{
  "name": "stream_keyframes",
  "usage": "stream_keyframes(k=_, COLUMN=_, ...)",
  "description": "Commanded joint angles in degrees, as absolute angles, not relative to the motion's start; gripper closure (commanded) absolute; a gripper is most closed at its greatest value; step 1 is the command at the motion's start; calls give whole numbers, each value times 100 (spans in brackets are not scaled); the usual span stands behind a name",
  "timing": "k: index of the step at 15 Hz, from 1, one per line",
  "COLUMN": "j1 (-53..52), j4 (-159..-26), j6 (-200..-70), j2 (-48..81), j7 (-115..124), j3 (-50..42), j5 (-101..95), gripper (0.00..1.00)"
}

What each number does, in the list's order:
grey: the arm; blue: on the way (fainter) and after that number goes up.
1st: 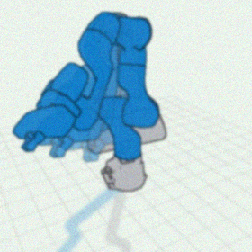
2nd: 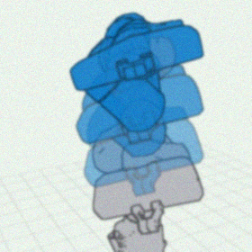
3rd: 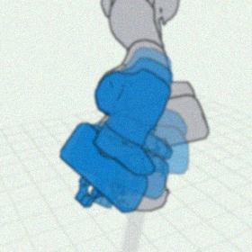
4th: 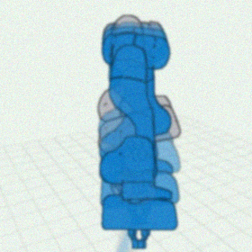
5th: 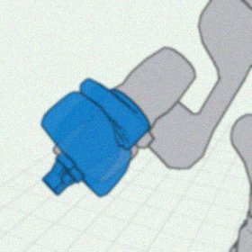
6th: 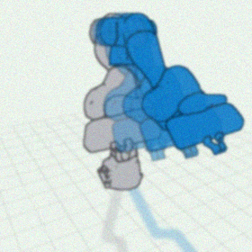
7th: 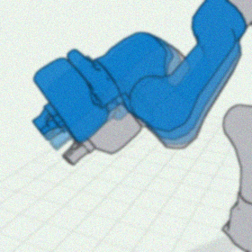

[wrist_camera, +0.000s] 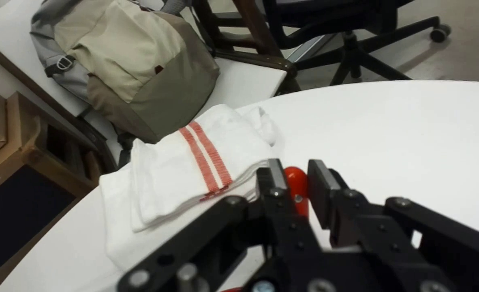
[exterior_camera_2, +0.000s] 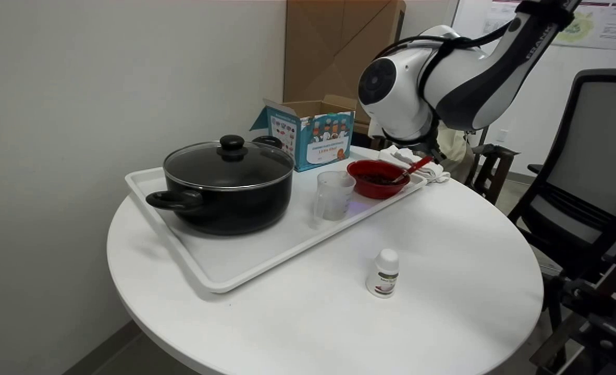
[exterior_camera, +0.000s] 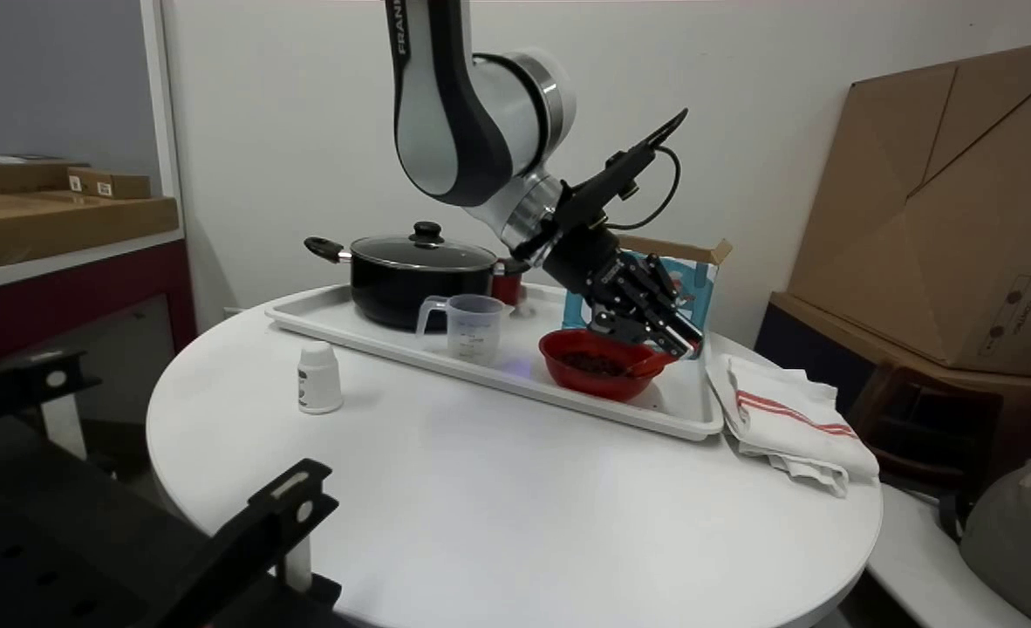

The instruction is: Use the spoon to get the contents of the orange bowl and pour them into the colourless container

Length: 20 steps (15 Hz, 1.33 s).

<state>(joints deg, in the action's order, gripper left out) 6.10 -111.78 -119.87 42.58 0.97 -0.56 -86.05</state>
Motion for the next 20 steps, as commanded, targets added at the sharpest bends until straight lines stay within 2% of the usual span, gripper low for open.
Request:
stream_keyframes(k=1, j1=597, j4=-11081, j6=-11737, j2=4264, j7=-297, j3=18, j5=-7873, gripper=91)
stream_keyframes(k=20, j1=635, j4=-10039, j6=-11162, j2=4492, j7=-1230, j3=-80, j5=-5297, gripper=91)
